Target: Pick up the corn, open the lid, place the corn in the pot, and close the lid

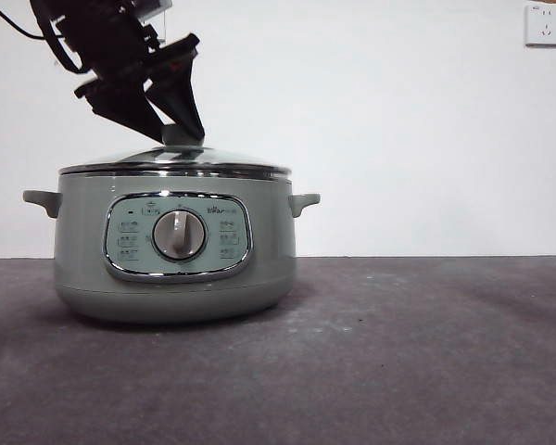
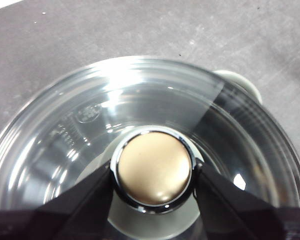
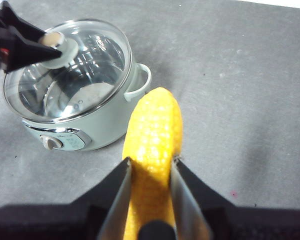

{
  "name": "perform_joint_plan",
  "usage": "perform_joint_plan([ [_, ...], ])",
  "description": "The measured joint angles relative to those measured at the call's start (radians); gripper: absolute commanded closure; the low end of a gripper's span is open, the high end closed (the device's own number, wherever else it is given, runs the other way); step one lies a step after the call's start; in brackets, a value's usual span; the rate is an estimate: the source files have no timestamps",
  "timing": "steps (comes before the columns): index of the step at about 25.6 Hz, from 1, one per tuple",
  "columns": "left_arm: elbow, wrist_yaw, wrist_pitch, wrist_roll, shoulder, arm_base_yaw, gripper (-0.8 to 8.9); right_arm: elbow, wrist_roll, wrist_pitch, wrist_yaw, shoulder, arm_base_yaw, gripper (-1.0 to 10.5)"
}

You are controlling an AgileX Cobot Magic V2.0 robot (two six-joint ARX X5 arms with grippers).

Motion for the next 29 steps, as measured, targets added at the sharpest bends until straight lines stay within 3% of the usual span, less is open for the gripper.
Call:
perform_joint_plan([
  [6, 0.040, 0.013, -0.013, -0.018, -0.193, 0.010, 8.21, 0.000, 0.000, 0.069, -0.001, 0.001, 0.000, 9.6],
  [18, 0.042, 0.011, -0.264, -0.024, -0.607, 0.164, 8.21, 0.015, 0.089, 0.381, -0.169, 0.217, 0.034, 9.6],
  [23, 0.040, 0.011, -0.375, -0.024, -0.709, 0.200, 8.21, 0.114, 0.114, 0.414, -0.172, 0.373, 0.120, 9.6],
  [29, 0.037, -0.002, -0.472, -0.024, -0.819, 0.222, 8.21, 0.363, 0.117, 0.404, -0.122, 0.634, 0.233, 9.6],
])
